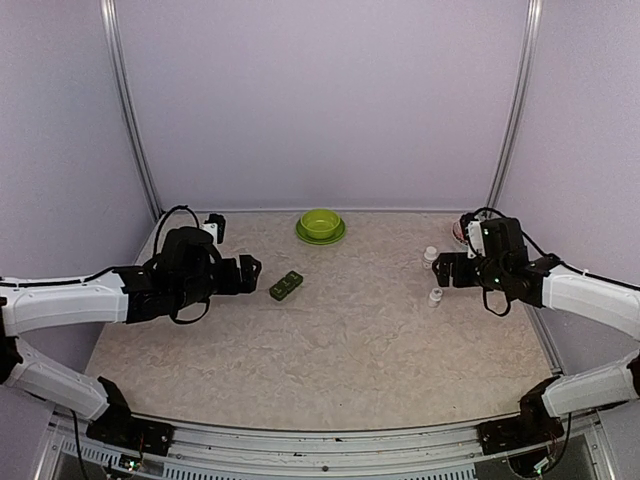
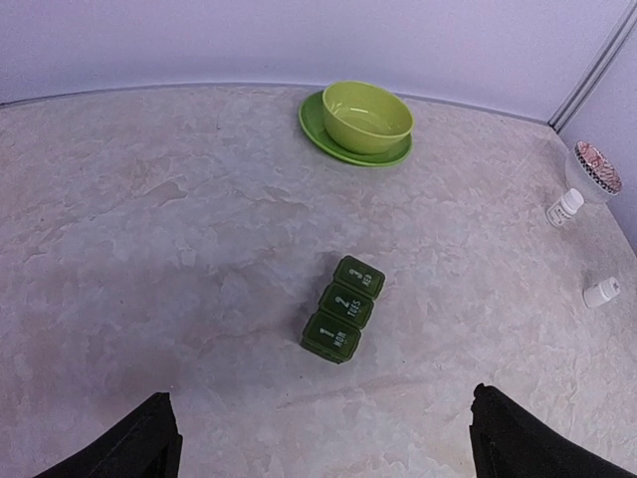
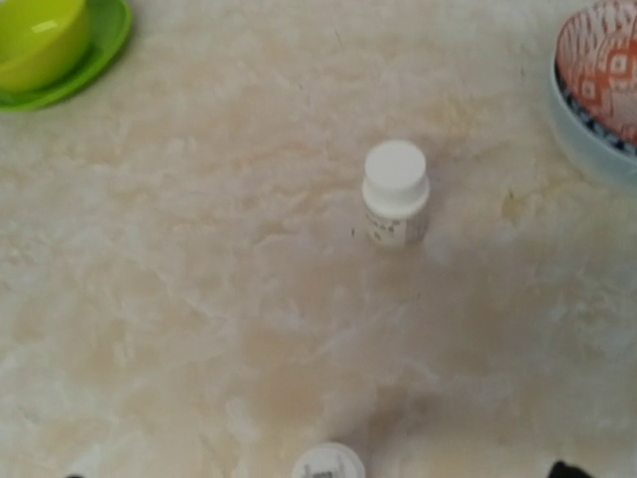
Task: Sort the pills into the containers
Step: Place the pill bottle at the center of the board.
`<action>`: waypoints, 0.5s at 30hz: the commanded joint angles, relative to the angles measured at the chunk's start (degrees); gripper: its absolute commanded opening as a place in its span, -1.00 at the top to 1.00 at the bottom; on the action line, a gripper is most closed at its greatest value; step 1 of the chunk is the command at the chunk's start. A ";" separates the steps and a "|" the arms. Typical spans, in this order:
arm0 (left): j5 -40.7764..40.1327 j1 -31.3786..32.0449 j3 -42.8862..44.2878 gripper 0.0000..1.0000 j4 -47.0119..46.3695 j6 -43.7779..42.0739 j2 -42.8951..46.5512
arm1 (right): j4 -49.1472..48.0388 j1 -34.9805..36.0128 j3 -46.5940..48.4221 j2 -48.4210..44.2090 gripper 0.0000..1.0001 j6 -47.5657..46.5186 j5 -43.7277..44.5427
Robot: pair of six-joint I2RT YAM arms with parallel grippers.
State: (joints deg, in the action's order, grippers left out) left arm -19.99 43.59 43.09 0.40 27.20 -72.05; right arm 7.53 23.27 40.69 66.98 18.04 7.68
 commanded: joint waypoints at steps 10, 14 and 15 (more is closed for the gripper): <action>2.05 0.18 -2.22 -0.98 -3.70 2.84 -5.00 | -0.27 1.38 0.95 12.88 -0.95 2.66 -0.96; 2.19 0.18 -2.98 -0.98 -4.67 2.58 -4.88 | -1.54 1.44 0.36 13.71 -0.82 2.96 -0.86; 2.29 0.18 -3.13 -0.98 -4.83 2.47 -4.87 | -1.82 1.48 0.29 13.97 -0.79 3.00 -0.74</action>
State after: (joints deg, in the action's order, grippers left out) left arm -18.33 43.59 41.08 -2.04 29.58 -76.84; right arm 7.44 24.12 40.82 80.16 19.99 6.72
